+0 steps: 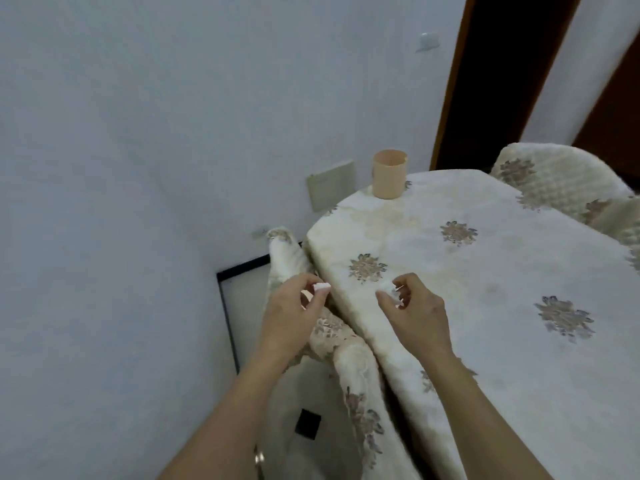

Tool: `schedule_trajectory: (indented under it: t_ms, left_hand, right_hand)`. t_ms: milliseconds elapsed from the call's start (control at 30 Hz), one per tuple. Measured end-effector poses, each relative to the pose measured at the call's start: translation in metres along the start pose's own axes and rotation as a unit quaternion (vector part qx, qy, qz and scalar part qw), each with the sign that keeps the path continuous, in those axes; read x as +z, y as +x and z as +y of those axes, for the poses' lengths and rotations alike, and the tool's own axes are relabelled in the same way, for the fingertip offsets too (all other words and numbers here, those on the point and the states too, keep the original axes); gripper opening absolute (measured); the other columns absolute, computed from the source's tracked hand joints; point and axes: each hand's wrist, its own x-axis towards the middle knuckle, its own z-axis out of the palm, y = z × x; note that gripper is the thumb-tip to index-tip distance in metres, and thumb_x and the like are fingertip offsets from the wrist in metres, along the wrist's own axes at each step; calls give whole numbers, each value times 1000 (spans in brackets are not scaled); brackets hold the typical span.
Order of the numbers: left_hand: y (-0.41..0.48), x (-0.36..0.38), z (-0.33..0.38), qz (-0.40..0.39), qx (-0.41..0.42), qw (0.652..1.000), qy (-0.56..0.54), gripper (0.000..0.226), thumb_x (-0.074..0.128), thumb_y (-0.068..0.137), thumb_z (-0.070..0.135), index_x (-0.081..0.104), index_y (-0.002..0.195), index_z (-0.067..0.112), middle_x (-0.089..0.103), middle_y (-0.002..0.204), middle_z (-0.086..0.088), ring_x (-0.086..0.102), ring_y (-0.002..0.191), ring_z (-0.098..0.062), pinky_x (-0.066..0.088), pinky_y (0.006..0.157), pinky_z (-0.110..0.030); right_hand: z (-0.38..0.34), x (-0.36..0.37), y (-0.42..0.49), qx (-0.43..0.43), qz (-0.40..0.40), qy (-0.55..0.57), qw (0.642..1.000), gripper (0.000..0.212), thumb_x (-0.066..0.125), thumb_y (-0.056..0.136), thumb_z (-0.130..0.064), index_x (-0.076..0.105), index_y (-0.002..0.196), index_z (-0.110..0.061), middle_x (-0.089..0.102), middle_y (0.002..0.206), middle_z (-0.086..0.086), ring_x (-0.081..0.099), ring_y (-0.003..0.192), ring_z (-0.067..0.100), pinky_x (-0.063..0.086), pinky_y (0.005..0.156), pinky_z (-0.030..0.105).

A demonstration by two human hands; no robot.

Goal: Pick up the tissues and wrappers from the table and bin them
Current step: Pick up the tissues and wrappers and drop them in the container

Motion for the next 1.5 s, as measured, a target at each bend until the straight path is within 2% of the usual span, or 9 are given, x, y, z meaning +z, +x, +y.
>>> schedule_trajectory:
  t_ms: [133,400,500,700,933,1133,1233,1333,1500]
  left_hand:
    - [-1,-41,-37,61,-55,996,22,9,63,92,38,66,90,29,65,77,11,60,69,-5,48,63,-22]
    - [43,-77,-115,113,-91,989,23,6,65,91,34,65,89,29,64,73,8,61,66,-10,46,60,-20]
    - [86,-77,-147,109,-93,989,29,11,65,92,35,65,87,25,62,71,10,60,64,-9,48,60,-24]
    - [187,-87,-215,96,-86,991,38,16,63,93,35,65,88,20,63,76,6,60,66,-12,51,64,-36]
    - [280,-105,-269,109,-101,989,-2,10,65,92,31,68,90,22,60,71,8,56,64,-10,48,62,-31]
    - [340,-121,-297,105,-103,989,-10,14,64,93,35,66,88,23,60,69,7,56,63,-12,49,59,-32]
    - [371,-127,-314,105,-97,990,-13,15,63,93,37,65,88,23,61,72,7,60,66,-14,51,61,-33]
    - [406,-130,-334,102,-82,991,-8,15,63,93,35,65,87,22,62,73,5,58,65,-16,50,61,-35]
    - [476,-132,-366,87,-71,994,-5,15,64,93,35,65,89,21,63,77,6,59,68,-14,49,61,-29]
  right_hand:
    - [-34,51,11,-47,-57,-1,997,22,65,82,-41,58,96,-26,57,74,-10,57,72,16,49,66,37]
    - [-67,136,56,-96,-115,-31,988,23,64,84,-44,59,95,-25,60,74,-9,57,67,8,44,55,30]
    - [-70,171,87,-84,-129,-38,987,25,61,84,-47,57,98,-26,61,75,-8,58,68,13,46,55,32]
    - [-93,252,167,-67,-137,-60,986,25,65,84,-45,57,97,-25,62,81,-6,60,77,19,51,67,38]
    - [-131,320,239,-39,-129,-52,990,22,61,85,-48,57,90,-27,62,78,-11,59,76,14,51,69,38]
    - [-156,359,283,-40,-138,-49,988,25,59,84,-51,58,94,-29,61,79,-13,60,74,11,54,66,40]
    - [-166,377,309,-49,-139,-46,988,26,60,86,-50,59,96,-27,62,80,-12,59,73,8,52,63,35]
    - [-171,397,339,-45,-142,-46,988,24,60,86,-50,58,94,-28,62,79,-12,59,73,9,53,62,40]
    - [-175,446,404,-27,-140,-31,989,24,61,86,-49,57,93,-26,61,77,-11,58,72,11,52,62,39]
